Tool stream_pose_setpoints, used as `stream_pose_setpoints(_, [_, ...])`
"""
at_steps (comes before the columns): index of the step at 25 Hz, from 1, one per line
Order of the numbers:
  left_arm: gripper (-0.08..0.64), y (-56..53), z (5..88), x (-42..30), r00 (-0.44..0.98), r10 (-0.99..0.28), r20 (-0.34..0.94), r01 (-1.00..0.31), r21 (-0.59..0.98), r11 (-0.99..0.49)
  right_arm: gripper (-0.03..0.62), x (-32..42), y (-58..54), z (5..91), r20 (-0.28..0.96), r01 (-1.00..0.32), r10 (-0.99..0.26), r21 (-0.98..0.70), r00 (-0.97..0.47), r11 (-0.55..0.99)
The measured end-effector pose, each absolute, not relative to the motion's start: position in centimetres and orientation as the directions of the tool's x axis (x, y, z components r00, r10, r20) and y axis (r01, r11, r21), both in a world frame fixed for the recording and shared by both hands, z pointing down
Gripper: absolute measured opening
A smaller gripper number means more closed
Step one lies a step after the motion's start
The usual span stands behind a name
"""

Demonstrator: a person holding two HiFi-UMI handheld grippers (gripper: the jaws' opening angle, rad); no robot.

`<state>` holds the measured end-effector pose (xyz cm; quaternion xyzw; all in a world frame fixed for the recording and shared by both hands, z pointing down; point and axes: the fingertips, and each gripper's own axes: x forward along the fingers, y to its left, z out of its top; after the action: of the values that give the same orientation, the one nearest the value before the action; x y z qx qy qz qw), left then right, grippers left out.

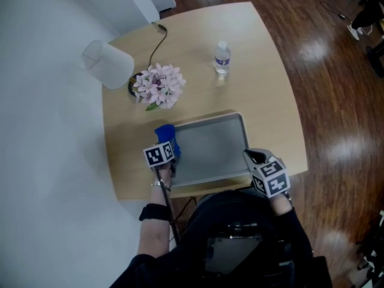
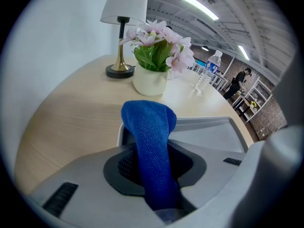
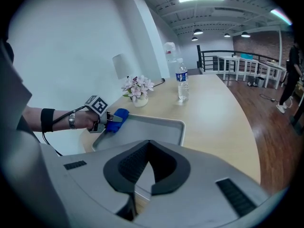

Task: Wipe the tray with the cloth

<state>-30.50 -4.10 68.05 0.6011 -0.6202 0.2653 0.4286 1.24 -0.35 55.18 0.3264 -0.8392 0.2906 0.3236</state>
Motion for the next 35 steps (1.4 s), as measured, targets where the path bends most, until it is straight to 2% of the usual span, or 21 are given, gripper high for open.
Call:
stream_pose_setpoints(12, [0.13, -7.0, 67.7, -23.5, 0.119, -0.508, 0.853, -0.965, 0.22, 0.142, 0.005, 4.0, -0.8, 55.9, 0.73, -0.748, -0.363, -0.298, -0.579, 0.593])
stream_pose_setpoints(29, [0.13, -11.8, 68.0, -1.1, 0.38, -0.456, 0.805, -0.917, 0.391, -0.076, 0.005, 10.5, -0.9, 56.5, 0.747, -0.805, -0.4, -0.298, -0.531, 0.513])
stream_pose_setpoints(35, [0.129, -11.9, 67.9, -0.8, 0.394, -0.473, 0.788, -0.909, 0.409, -0.076, 0.005, 11.2, -0.6, 56.6, 0.749, -0.811, -0.404, -0.296, -0.525, 0.505])
